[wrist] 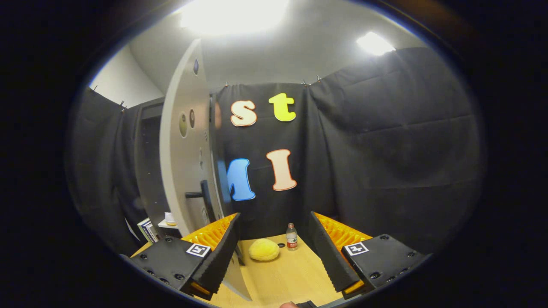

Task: Open the shoe cabinet door, grab the shoes and put them into the shoe cabinet, then close the shoe cabinet door.

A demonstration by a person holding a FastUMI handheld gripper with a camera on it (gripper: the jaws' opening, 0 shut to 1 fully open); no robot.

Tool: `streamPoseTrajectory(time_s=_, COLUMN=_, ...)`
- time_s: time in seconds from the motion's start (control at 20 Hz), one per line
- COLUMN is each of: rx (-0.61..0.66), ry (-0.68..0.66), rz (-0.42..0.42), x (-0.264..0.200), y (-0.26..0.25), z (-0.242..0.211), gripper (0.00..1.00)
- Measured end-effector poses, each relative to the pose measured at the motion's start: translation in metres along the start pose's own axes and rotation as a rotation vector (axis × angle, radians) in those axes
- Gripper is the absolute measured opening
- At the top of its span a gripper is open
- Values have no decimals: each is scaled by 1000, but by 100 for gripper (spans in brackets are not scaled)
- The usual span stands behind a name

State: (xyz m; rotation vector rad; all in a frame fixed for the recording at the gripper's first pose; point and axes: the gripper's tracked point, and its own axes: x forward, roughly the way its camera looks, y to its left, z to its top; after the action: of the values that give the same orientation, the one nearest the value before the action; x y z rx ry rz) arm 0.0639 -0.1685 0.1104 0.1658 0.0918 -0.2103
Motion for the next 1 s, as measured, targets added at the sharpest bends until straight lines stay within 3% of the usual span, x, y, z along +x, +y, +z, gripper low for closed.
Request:
streamPoseTrajectory(time_s=0.15, rx=-4, ry=59, rz=-5, x=24, y=8, z=-19, gripper=98)
streamPoseTrajectory(time_s=0.35, rx=4, ry=72, rz=58, x=44, y=37, z=-25, gripper=98)
streamPoseTrajectory(time_s=0.5, rx=-13, ry=58, rz=93, x=32, y=55, z=-25, gripper=87)
streamPoseTrajectory(time_s=0.75, rx=-46, ry=69, rz=240, x=15, y=130, z=-35, gripper=86)
streamPoseTrajectory(time_s=1.0, rx=-137, ry=31, rz=326, x=11, y=211, z=-38, gripper=86)
